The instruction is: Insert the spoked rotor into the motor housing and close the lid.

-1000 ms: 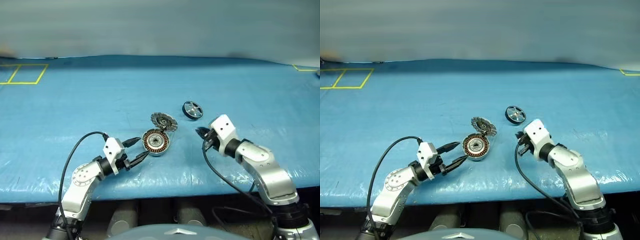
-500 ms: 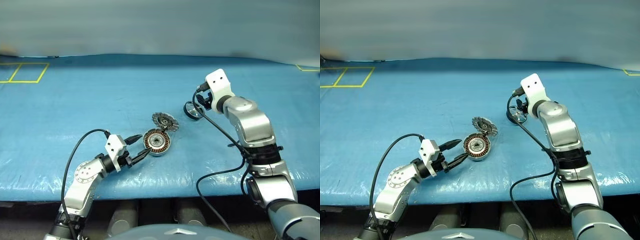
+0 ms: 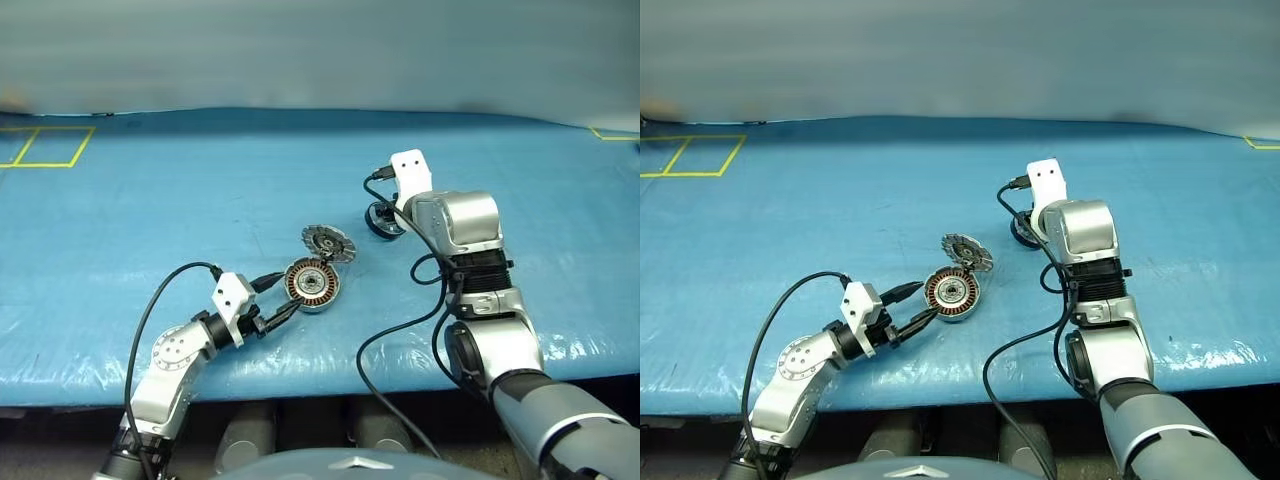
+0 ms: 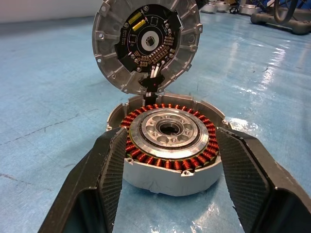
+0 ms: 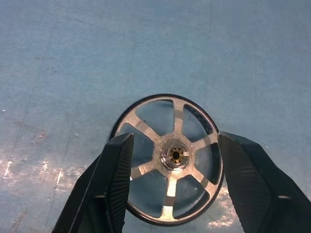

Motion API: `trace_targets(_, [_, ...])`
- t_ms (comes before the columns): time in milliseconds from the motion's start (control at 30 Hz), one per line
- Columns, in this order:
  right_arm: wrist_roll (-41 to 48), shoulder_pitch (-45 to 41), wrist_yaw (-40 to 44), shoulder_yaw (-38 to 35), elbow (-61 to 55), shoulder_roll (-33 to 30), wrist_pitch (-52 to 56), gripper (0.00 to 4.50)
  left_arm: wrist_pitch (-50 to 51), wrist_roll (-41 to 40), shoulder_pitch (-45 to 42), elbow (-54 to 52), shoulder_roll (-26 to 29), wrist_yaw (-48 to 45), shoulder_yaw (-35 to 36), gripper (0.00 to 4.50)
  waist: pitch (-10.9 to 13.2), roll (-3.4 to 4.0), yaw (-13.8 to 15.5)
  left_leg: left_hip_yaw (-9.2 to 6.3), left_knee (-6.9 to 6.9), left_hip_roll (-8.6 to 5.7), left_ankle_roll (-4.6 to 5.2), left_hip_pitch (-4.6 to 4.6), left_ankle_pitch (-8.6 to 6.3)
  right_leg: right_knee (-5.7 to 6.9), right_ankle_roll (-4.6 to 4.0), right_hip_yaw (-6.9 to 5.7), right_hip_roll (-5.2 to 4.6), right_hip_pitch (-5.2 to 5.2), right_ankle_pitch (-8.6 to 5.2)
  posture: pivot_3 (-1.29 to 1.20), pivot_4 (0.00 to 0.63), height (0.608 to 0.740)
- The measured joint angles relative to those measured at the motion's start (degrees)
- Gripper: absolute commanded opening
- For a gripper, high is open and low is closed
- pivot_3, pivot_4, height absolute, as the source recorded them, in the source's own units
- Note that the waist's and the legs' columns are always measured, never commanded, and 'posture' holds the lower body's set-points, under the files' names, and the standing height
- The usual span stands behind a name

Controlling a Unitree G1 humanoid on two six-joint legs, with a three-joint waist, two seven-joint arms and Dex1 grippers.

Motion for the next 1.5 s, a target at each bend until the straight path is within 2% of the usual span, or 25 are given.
trace_targets(267, [1.14,-0.02,-3.40,-3.87,0.78,3.73,1.44,2.89,-0.12,0.31,-0.66,0.01,-0.59,-0.04,-0.60,3.11,0.05,0.10,-0.70,0.10,0.01,0.00,0.00,0.06,0.00,0.07,0.08,0.00,0.08,0.00,0.05,0.00,0.150,0.740])
trace_targets(633, [2.15,0.20,-3.95,-5.22,3.82,4.05,0.11,2.89,-1.25,1.06,-1.09,1.41,-0.53,-0.39,-0.67,3.11,0.05,0.11,-0.69,0.14,0.01,0.01,0.00,0.06,0.00,0.05,0.16,0.02,0.07,0.00,0.09,0.00,0.150,0.740])
trace_targets(767, [2.38,0.54,-3.76,-5.13,3.65,4.06,-0.72,2.08,-2.01,1.17,-1.16,1.73,-0.46,-0.40,-0.67,3.11,0.05,0.11,-0.69,0.15,0.02,0.01,0.01,0.06,0.00,0.05,0.17,0.02,0.07,0.01,0.09,0.00,0.150,0.740])
trace_targets(833, [2.65,0.72,-3.43,-4.68,3.15,4.06,-0.92,1.40,-2.26,1.23,-1.26,1.79,-0.41,-0.42,-0.67,3.11,0.05,0.11,-0.69,0.14,0.02,0.01,0.01,0.07,0.00,0.05,0.17,0.02,0.07,0.02,0.09,0.00,0.150,0.740])
trace_targets(867, [2.81,0.84,-3.42,-4.46,2.78,4.02,-0.92,1.28,-2.34,1.25,-1.32,1.83,-0.40,-0.44,-0.67,3.11,0.04,0.11,-0.69,0.14,0.02,0.01,0.01,0.08,0.00,0.05,0.17,0.02,0.07,0.03,0.09,0.00,0.150,0.740])
trace_targets(1067, [3.23,1.82,-3.30,-3.95,1.06,3.39,-0.81,1.28,-2.52,1.71,-1.43,2.20,-0.37,-0.74,-0.69,3.11,0.04,0.11,-0.69,0.14,0.03,0.01,0.01,0.07,0.01,0.05,0.18,0.02,0.07,0.02,0.10,0.00,0.150,0.740])
trace_targets(1200, [3.29,5.35,-2.43,-2.67,-4.96,1.63,-0.14,1.28,-3.10,1.76,-1.35,2.42,-0.24,-1.12,-0.67,3.11,0.05,0.13,-0.58,0.07,0.02,0.02,0.01,0.00,0.00,0.04,0.18,0.03,0.05,0.00,0.10,0.00,0.150,0.740])
trace_targets(1367, [5.91,14.39,0.61,-2.22,-23.44,0.56,1.67,1.28,-3.37,1.76,-1.42,3.11,-0.07,-1.63,-0.62,3.11,0.06,0.14,-0.67,0.00,0.00,0.04,0.03,-0.01,-0.01,0.02,0.24,0.03,0.05,-0.02,0.07,0.00,0.150,0.740])
trace_targets(1500, [9.66,24.28,2.92,-6.30,-35.05,2.06,-2.16,1.28,-3.46,1.66,-1.44,3.26,-0.07,-1.92,-0.60,3.11,0.06,0.14,-0.49,-0.09,0.04,0.07,0.03,0.00,-0.01,0.01,0.48,0.01,0.05,0.03,-0.08,0.00,0.150,0.740])
